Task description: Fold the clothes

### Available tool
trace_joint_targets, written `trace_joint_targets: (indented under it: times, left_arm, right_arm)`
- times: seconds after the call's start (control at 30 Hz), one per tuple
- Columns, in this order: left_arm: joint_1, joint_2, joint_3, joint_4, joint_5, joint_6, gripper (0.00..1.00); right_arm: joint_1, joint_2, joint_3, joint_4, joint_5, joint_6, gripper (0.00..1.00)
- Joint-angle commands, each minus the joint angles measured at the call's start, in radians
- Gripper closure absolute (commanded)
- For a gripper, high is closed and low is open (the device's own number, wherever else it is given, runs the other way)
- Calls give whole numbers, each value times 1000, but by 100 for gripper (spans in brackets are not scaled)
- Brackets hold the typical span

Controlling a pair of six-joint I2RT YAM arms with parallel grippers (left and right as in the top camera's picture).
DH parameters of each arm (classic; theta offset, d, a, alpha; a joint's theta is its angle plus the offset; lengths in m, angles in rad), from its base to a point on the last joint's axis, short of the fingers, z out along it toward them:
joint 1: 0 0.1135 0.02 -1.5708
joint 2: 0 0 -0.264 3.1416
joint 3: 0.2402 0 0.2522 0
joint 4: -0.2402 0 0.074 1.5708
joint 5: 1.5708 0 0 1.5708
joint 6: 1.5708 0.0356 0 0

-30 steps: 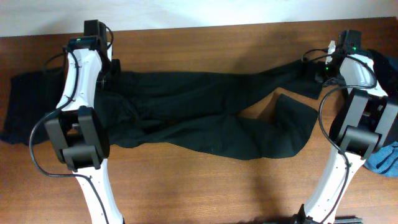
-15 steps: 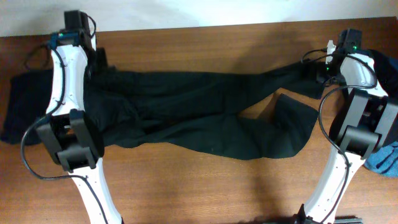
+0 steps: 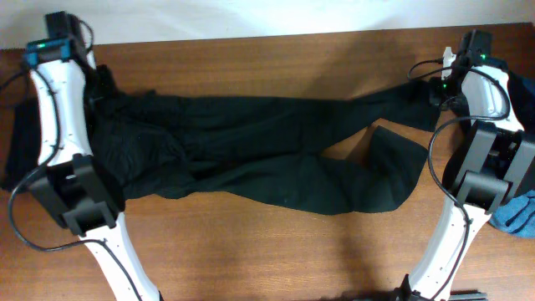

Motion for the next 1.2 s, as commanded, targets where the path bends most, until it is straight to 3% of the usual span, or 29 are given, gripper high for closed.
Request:
trace_joint_targets:
  times: [0.0,0.8,0.9,1.07,1.1,1.17]
  left_arm:
    - [37,16,5,6,74,-43,37]
    - [39,172,5,198,164,-42,38]
    - [39,175,5,210,164,-42,48]
    - [37,213,5,224,172,-42,50]
    - [37,224,5,225,178,-42,55]
    - [37,234,5,228,180,-41,81]
  right_arm:
    - [-1,3,18,-2,11,2,96]
    - [-1,5,6,3,12,1,96]
    - [-1,8,6,4,12,1,96]
    - [-1,22,6,2,12,1,96]
    - [-1,25,6,3,12,1,96]
    - [-1,26,6,4,12,1,96]
